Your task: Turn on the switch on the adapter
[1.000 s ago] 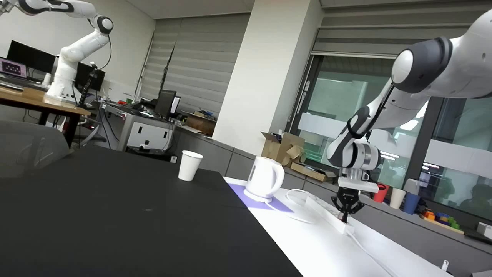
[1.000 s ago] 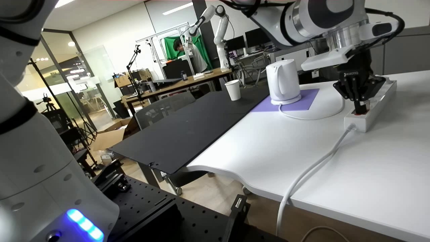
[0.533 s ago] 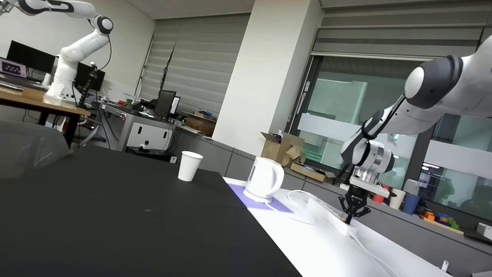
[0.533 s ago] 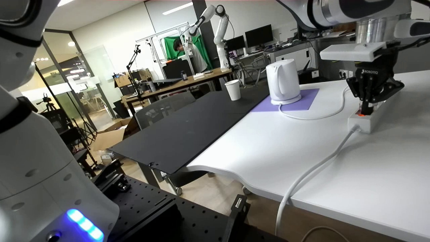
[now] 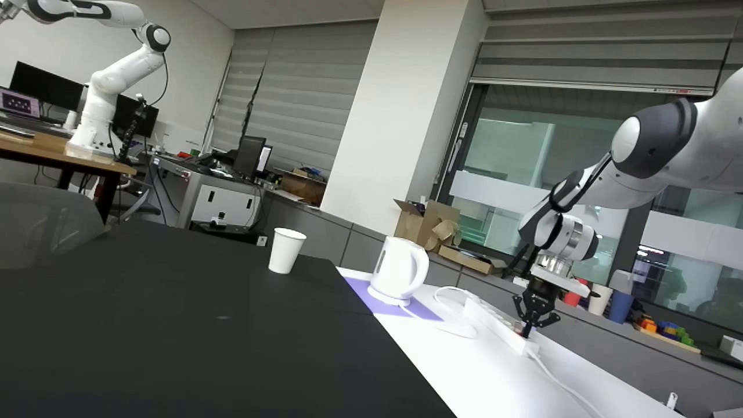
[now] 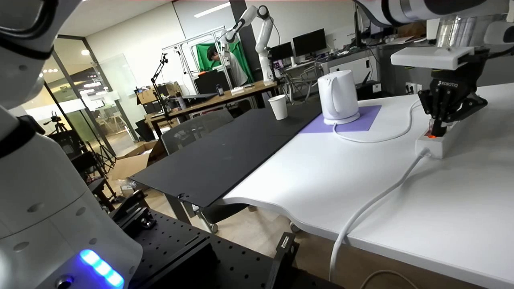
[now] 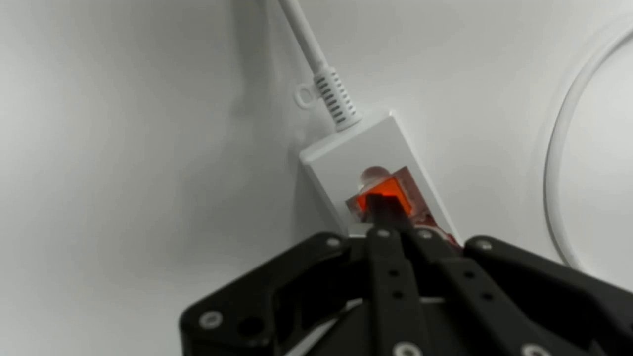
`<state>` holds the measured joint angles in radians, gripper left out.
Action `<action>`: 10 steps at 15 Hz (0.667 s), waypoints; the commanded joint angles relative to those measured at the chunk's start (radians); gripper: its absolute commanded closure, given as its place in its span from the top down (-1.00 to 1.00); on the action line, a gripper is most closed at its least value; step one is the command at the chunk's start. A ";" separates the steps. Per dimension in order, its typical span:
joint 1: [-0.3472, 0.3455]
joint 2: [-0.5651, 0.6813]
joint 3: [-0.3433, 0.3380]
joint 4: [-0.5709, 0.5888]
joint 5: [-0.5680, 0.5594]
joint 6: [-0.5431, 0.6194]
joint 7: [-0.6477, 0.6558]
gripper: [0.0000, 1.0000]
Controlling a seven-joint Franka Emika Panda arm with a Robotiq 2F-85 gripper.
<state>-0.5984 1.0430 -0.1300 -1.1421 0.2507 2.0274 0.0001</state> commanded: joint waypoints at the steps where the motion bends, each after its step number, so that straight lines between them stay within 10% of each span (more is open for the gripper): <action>1: 0.086 -0.052 -0.058 -0.043 -0.078 0.027 0.071 -1.00; 10: 0.357 -0.258 -0.214 -0.290 -0.341 0.205 0.168 -1.00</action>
<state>-0.3158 0.8853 -0.3049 -1.2828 -0.0302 2.1496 0.1239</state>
